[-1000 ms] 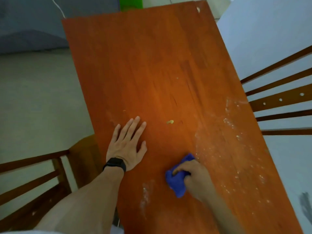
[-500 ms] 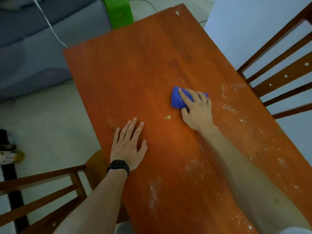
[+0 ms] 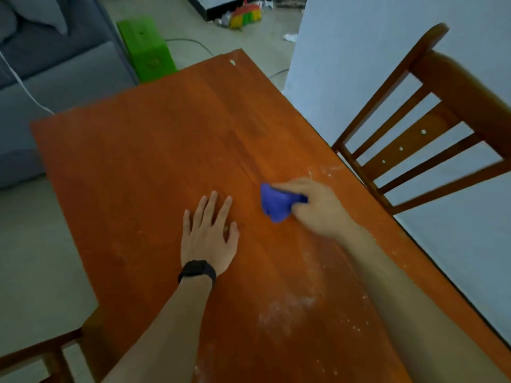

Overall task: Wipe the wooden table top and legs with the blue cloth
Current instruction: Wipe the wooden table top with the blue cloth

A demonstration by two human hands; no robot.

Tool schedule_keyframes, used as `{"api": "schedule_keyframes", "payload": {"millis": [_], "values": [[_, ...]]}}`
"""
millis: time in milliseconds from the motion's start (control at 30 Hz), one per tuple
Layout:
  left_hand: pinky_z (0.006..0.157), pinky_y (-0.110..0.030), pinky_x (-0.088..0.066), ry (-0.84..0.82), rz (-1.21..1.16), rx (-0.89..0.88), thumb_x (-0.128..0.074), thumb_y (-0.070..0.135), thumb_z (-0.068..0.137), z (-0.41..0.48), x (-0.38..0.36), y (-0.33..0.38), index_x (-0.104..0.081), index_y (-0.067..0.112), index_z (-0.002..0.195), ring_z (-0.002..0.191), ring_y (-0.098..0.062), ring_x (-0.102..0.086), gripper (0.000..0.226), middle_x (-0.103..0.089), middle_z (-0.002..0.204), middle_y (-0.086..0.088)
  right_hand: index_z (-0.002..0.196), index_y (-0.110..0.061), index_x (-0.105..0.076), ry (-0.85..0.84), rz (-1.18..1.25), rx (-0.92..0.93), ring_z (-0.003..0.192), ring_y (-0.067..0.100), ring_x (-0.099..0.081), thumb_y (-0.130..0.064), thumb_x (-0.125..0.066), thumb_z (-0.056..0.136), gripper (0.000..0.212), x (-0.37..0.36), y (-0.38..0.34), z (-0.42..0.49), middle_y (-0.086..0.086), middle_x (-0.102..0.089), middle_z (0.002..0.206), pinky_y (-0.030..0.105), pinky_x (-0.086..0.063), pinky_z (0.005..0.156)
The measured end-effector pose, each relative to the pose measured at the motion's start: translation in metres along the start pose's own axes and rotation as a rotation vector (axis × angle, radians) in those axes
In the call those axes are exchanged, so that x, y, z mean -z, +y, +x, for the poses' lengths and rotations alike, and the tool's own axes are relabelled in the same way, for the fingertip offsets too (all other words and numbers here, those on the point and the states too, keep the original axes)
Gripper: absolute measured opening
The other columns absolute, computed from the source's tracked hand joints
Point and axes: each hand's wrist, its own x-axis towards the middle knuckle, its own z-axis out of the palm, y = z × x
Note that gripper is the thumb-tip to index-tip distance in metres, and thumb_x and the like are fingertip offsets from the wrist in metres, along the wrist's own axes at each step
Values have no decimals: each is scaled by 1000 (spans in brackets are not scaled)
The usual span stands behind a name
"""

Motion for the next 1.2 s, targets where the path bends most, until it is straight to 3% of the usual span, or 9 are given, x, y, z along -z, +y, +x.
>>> {"api": "schedule_keyframes", "payload": {"millis": [100,267,367,500,633,733,900,1100,1200], "values": [[122,-47,-1,32,18,11,-24,56,97,4,-1,0,-4,44,154,152,-15,2,62,-1,165,7,136,-38,-54,156,-187,36,123,20,-47,-8,-48,79,64,1,16,65,-6,-52,139,46,-43,100],[122,-48,-4,29,-2,16,-33,54,97,5,0,0,-10,43,154,152,-17,-2,63,-7,165,7,128,-40,-60,48,-325,49,118,21,-46,-21,-40,79,56,-40,46,8,-8,-57,130,48,-38,95],[122,-49,-5,18,4,13,-31,55,97,5,0,1,-8,43,155,152,-17,-1,64,-6,165,6,113,-42,-67,-137,-251,139,105,13,-50,-23,-44,72,51,-61,47,-93,-15,-63,114,43,-42,82],[122,-51,-8,28,14,10,-26,55,96,6,-2,2,-10,42,155,152,-19,-4,63,-9,165,4,119,-40,-67,-448,-107,57,109,-8,-43,-8,-47,78,55,-30,35,-98,-19,-59,121,25,-33,99],[120,-52,-13,47,40,15,-18,60,93,7,-5,1,-15,41,154,151,-20,-11,65,-16,164,3,128,-32,-61,-28,-161,173,119,-3,-50,-11,-52,84,49,14,44,12,-11,-61,127,36,-41,107],[121,-51,-12,62,52,21,-18,60,93,7,-7,0,-13,43,154,151,-18,-10,63,-14,164,5,134,-37,-56,233,-223,19,127,17,-45,-4,-52,80,63,41,60,92,-5,-54,138,49,-39,107],[122,-47,-4,59,57,27,-16,59,93,7,-6,2,-7,45,154,152,-15,-1,63,-6,164,8,134,-38,-56,248,-257,-101,130,20,-40,-7,-48,79,64,27,90,94,-5,-53,139,53,-33,107],[122,-48,-4,43,35,27,-19,57,94,6,-4,4,-9,43,155,152,-17,-1,63,-8,165,7,103,-34,-74,191,-151,30,107,19,-54,-20,-39,67,52,-39,106,-91,-11,-65,110,53,-40,89],[122,-50,-7,47,47,21,-22,55,95,4,-3,5,-12,42,155,152,-18,-4,62,-11,164,5,107,-50,-68,34,-138,-39,107,5,-50,-16,-47,66,57,-42,97,-143,-30,-57,111,48,-44,87]]}}
